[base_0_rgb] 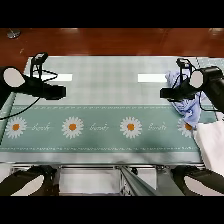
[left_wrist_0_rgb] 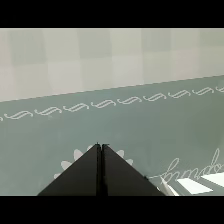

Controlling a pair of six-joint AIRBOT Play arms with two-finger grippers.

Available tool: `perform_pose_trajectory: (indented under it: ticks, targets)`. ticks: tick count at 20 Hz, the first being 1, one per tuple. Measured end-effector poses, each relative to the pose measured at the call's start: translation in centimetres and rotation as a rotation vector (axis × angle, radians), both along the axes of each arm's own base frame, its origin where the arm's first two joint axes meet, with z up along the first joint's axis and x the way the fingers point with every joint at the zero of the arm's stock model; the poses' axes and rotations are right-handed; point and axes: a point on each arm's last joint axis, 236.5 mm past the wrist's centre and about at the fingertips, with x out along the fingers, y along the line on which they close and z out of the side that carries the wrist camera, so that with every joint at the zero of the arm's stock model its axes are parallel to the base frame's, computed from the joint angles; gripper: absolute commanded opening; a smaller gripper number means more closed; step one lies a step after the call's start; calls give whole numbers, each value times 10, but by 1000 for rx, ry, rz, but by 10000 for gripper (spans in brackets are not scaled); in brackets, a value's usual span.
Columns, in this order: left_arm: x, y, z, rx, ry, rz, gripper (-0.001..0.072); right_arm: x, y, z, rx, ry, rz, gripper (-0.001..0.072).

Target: Fold the shirts.

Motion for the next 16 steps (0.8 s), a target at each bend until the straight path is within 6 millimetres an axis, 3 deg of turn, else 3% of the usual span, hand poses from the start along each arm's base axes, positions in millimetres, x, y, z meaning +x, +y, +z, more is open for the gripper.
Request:
perform_pose_trajectory:
  ticks: [2, 3, 4, 5, 6, 8, 11, 13, 16]
  targets:
    - [2, 0, 1, -1, -10, 2, 22, 3, 1, 1, 3, -15, 1, 26]
    - [6, 0, 2, -3, -25, 5, 22, 8, 1, 2, 5, -34, 2, 125]
    - [11, 0, 4, -5, -49, 10, 47, 13, 0, 4, 0, -59, 4, 488]
    - [17, 0, 7, -8, -76, 15, 284, 22, -4, 7, -23, -97, 12, 629]
    - [24, 0, 10, -11, -107, 22, 703, 31, -12, 12, -61, -140, 24, 629]
    - [43, 0, 18, -22, -189, 44, 703, 53, -35, 22, -151, -232, 18, 629]
    - [68, 1, 28, -32, -293, 69, 703, 76, -92, 29, -267, -306, -82, 629]
    - [78, 1, 29, -33, -328, 79, 703, 80, -128, 16, -292, -286, -161, 629]
    - [86, 2, 24, -32, -339, 85, 703, 70, -171, -21, -292, -190, -260, 629]
